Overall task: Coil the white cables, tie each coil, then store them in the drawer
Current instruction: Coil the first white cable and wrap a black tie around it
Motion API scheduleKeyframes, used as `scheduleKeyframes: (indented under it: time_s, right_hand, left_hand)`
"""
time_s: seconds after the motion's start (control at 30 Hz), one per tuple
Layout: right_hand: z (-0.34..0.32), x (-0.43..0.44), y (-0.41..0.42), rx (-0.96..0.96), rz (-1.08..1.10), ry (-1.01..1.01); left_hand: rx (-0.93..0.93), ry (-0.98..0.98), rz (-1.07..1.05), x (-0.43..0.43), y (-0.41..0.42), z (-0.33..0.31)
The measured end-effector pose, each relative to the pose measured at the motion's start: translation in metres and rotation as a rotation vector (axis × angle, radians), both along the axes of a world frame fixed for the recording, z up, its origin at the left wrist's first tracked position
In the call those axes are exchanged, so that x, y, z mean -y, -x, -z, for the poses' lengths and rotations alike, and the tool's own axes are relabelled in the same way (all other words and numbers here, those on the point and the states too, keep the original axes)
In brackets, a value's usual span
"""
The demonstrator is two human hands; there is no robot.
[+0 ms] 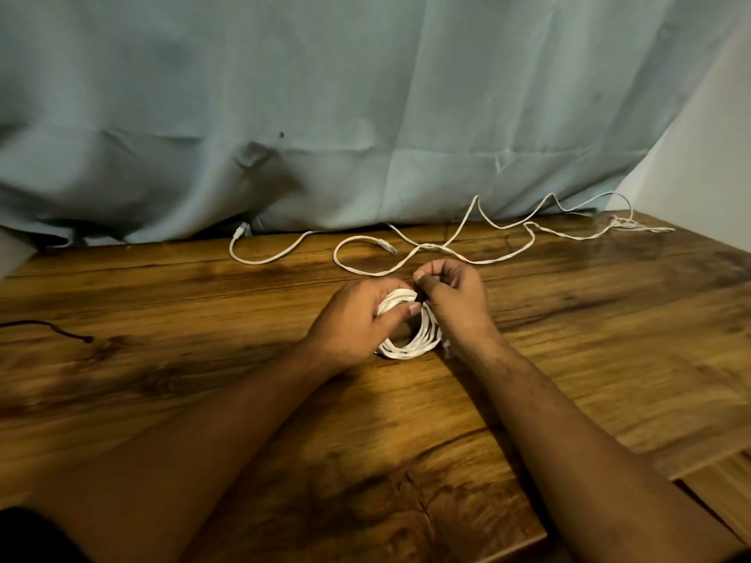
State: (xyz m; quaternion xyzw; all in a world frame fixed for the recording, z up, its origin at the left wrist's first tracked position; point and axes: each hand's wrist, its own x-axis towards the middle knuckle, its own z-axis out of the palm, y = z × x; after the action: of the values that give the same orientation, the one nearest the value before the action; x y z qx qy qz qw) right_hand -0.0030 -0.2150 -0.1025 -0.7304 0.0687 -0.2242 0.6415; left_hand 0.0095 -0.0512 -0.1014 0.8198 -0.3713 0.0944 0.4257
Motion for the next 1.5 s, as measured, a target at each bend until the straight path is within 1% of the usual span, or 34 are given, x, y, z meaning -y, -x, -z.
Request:
scheduleKeyframes:
  time_s: [0.1, 0.2, 0.33, 0.43, 0.5, 0.67, 0.77, 0.83, 0.9, 1.0, 1.03, 1.13, 1.23, 1.37, 1.5]
  right_hand:
    - [-0.005, 0.012, 0.01, -0.017, -0.229, -0.073]
    - [-0.008, 0.013, 0.016, -0.03, -0.371, -0.028]
    - [-0.007, 0.011, 0.018, -0.083, -0.461, 0.178]
    - [-0.005, 0.015, 0.015, -0.095, -0.478, 0.203]
    - [-0.001, 0.016, 0.011, -0.065, -0.451, 0.183]
    - [0.009, 0.019, 0.005, 0.093, -0.227, 0.204]
    - [0.007, 0.015, 0.009, 0.192, -0.139, 0.272]
    - [0.007, 0.012, 0.011, 0.197, -0.15, 0.307]
    - [0.007, 0.01, 0.013, 0.171, -0.193, 0.301]
    - [0.007, 0.009, 0.02, 0.193, -0.14, 0.373]
    - [0.006, 0.008, 0.022, 0.188, -0.146, 0.386]
    - [0.005, 0.007, 0.031, 0.132, -0.225, 0.324]
    - [0.006, 0.011, 0.041, 0.109, -0.251, 0.265]
    - [0.002, 0.026, 0.065, 0.122, -0.243, 0.152]
    - [-0.014, 0.063, 0.102, 0.103, -0.259, 0.053]
  left_hand:
    - [-0.067, 0.066, -0.01, -0.006, -0.004, 0.005]
    - [-0.119, 0.166, -0.077, -0.016, -0.012, 0.007]
    - [-0.124, 0.203, -0.162, -0.019, -0.018, 0.008]
    - [-0.105, 0.192, -0.223, -0.019, -0.019, 0.008]
    - [-0.073, 0.167, -0.251, -0.019, -0.019, 0.008]
    - [0.059, 0.007, -0.292, -0.02, -0.016, 0.005]
    - [0.128, -0.013, -0.312, -0.023, -0.012, 0.001]
    - [0.123, -0.03, -0.337, -0.027, -0.012, 0.001]
    - [0.063, -0.015, -0.352, -0.03, -0.01, 0.0]
    - [0.099, -0.026, -0.359, -0.034, -0.005, 0.001]
    - [0.087, -0.015, -0.349, -0.034, -0.003, 0.0]
    - [-0.001, 0.047, -0.302, -0.033, 0.003, -0.001]
    - [-0.059, 0.086, -0.237, -0.031, 0.013, -0.002]
    - [-0.195, 0.171, -0.104, -0.021, 0.033, -0.007]
    - [-0.301, 0.215, 0.041, 0.005, 0.057, -0.015]
